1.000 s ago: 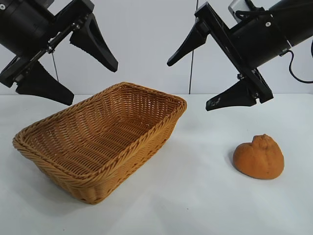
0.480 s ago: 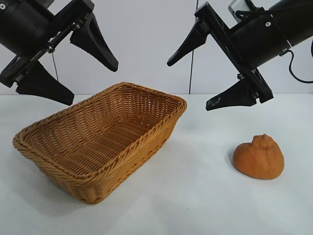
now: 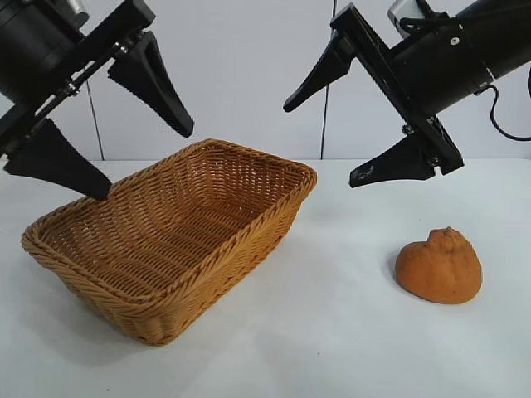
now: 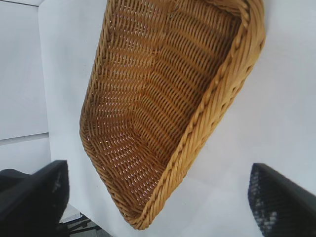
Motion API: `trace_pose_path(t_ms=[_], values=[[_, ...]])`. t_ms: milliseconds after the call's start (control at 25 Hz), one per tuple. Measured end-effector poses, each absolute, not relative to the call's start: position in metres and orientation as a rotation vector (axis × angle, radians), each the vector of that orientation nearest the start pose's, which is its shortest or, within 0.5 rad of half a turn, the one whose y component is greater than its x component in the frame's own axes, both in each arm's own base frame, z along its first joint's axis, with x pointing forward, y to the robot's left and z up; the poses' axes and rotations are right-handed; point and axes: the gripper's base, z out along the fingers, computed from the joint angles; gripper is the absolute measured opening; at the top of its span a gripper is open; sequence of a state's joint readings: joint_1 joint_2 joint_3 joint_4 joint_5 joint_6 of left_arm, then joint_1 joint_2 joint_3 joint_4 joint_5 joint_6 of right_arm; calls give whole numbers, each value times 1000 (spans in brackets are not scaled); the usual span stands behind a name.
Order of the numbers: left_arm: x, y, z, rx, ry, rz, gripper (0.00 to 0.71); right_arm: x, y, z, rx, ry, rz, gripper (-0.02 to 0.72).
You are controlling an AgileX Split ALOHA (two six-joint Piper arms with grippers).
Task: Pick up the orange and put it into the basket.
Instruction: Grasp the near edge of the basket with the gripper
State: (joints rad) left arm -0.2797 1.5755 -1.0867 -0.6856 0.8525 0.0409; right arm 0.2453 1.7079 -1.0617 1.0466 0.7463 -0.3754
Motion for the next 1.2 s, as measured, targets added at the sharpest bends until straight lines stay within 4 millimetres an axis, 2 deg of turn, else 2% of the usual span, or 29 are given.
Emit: trace_pose_path(t_ms=[80, 280, 480, 640, 840, 960, 1200], values=[[284, -122, 263, -117, 2783, -807, 644, 318, 135, 221, 121, 2643, 1087, 675], [273, -114, 276, -364, 2791, -691, 644, 318, 135, 221, 121, 2643, 1087, 675], [268, -118, 273, -560, 2783, -507, 644, 318, 135, 221, 121, 2642, 1086, 675], [263, -126, 272, -722, 2712, -362, 644, 318, 135, 221, 121, 2642, 1086, 675], [267, -124, 273, -942, 2590, -338, 644, 318, 135, 221, 121, 2642, 1086, 675], [270, -128, 263, -1006, 2613, -340, 644, 318, 135, 221, 121, 2642, 1086, 675], [281, -139, 226, -1096, 2710, -283, 644, 319, 135, 221, 124, 2640, 1083, 675]])
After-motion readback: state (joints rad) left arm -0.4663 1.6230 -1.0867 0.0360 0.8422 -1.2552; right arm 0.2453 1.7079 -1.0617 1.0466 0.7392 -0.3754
